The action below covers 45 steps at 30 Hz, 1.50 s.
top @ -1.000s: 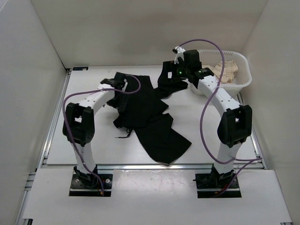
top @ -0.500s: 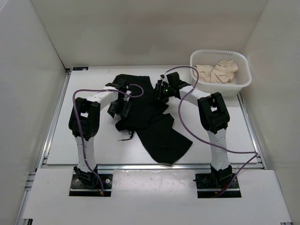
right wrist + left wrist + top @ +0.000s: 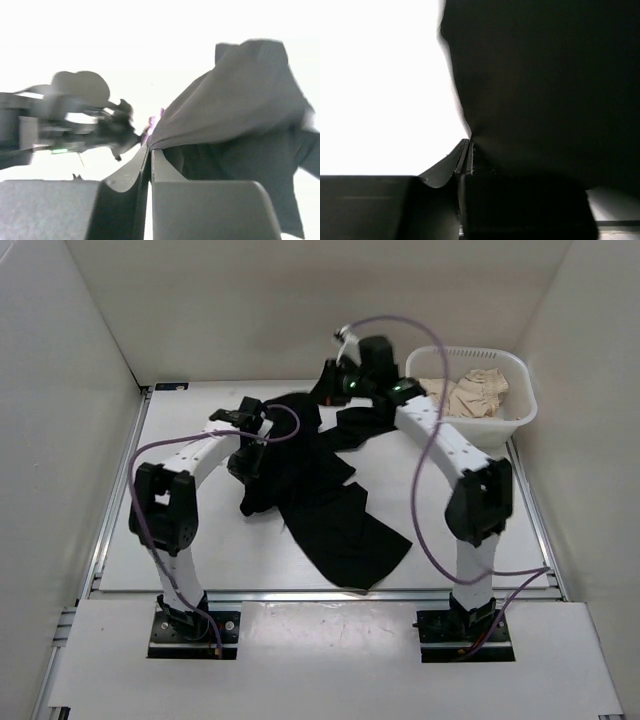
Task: Fold and stack the trousers
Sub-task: Flatten the trousers out
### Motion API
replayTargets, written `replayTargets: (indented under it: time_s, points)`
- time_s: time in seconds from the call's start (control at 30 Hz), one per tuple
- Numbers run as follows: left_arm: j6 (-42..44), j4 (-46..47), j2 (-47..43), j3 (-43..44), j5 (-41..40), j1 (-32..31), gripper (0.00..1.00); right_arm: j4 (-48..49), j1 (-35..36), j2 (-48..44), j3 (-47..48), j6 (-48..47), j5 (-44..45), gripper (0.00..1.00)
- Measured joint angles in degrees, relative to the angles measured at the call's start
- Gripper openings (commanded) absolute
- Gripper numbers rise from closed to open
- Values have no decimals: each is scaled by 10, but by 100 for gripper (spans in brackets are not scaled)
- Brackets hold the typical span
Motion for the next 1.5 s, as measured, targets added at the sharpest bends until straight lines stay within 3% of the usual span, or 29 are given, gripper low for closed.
replayTargets:
  time_s: [0.07, 0.13, 0.23, 0.27, 0.3, 0.33, 0.43, 0.53, 0.77, 0.9, 1.03, 1.17, 1.2, 1.27, 1.37, 1.4, 1.43, 1.5]
  points:
    - [3, -13, -30, 26, -6, 10, 74, 0, -15, -64, 46, -4, 14, 0]
    - [3, -18, -60, 71, -13, 23, 100, 2, -44, -115, 66, 6, 39, 0]
    - [-1, -10, -101, 129, -25, 38, 100, 6, -123, -141, 77, 36, 53, 50]
    - [0, -7, -114, 139, -29, 40, 100, 9, -158, -130, 86, 37, 56, 81]
    - [0, -6, -124, 142, -33, 39, 100, 10, -179, -115, 93, 44, 63, 98]
    - [0, -7, -130, 141, -38, 36, 100, 9, -202, -94, 104, 42, 69, 99]
    - [0, -6, -128, 118, -47, 19, 100, -13, -236, -6, 116, 33, 83, 99]
    - [0, -10, -106, 66, -49, -16, 100, -68, -229, 31, 68, 13, 97, 99]
    - [0, -30, 19, 1, 3, -127, 100, -117, -135, -51, -62, -37, 133, 99]
    - [0, -31, 87, 13, 49, -137, 100, -140, -105, -85, -106, -48, 133, 99]
    - [-1, -41, 119, 26, 74, -133, 100, -174, -76, -32, -108, -72, 146, 99]
    - [-2, -48, 125, 36, 96, -129, 48, -200, -49, 53, -120, -71, 148, 99]
    - [-4, -51, 127, 40, 103, -128, 19, -206, -45, 65, -124, -70, 148, 98]
    - [-2, -50, 134, 47, 128, -125, 14, -210, -41, 73, -126, -68, 147, 95]
    - [0, -50, 136, 49, 156, -113, 14, -216, -43, 72, -126, -67, 149, 75]
    - [-1, -49, 136, 49, 163, -109, 14, -221, -43, 74, -126, -69, 150, 48]
    - [-1, -48, 136, 49, 168, -101, 14, -226, -43, 75, -126, -73, 152, 29]
    - [0, -39, 132, 47, 166, -79, 14, -241, -49, 78, -126, -73, 152, 5]
